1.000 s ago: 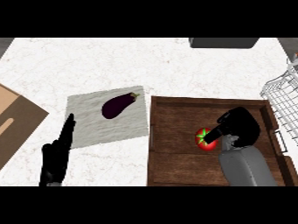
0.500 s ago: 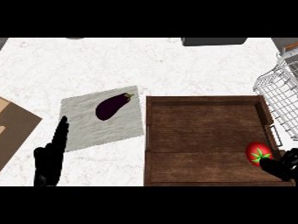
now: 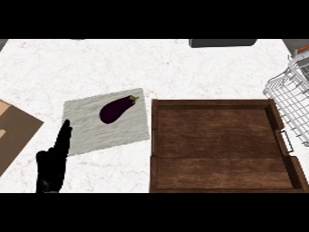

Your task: Pick the tomato from the tray and place it in the tiered basket

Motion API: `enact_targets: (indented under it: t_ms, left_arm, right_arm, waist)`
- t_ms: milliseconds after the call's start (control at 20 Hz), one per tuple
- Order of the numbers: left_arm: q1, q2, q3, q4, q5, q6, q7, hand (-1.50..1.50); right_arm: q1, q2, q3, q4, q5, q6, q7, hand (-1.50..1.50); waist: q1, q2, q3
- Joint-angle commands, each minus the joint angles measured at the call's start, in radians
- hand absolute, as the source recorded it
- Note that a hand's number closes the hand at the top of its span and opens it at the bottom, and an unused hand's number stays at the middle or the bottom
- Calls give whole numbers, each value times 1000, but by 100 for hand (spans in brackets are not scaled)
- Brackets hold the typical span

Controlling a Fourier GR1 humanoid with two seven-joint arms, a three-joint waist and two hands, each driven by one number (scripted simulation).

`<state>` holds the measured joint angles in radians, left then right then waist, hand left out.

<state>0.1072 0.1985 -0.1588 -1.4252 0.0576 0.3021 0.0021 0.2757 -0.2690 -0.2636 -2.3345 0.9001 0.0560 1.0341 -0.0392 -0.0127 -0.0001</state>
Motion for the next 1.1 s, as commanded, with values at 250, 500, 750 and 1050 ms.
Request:
enact_targets:
  t_ms: [250, 500, 750, 1050]
  left_arm:
    - [49, 7, -10, -22, 4, -27, 7, 0]
    - [11, -23, -20, 2, -20, -8, 12, 0]
    - [-26, -23, 6, 99, -3, -50, -42, 0]
    - [-79, -22, 15, 76, -19, -38, 12, 0]
  right_arm:
    - [-97, -182, -163, -301, -83, 258, 175, 150]
    - [-344, -310, -303, -113, -181, 358, 191, 150]
    - [-533, -367, -325, 55, -176, 409, 209, 150]
    - [-666, -449, -349, 276, -205, 411, 159, 150]
  waist:
    - [21, 3, -4]
    - [34, 8, -2]
    - [42, 12, -3]
    - [45, 14, -2]
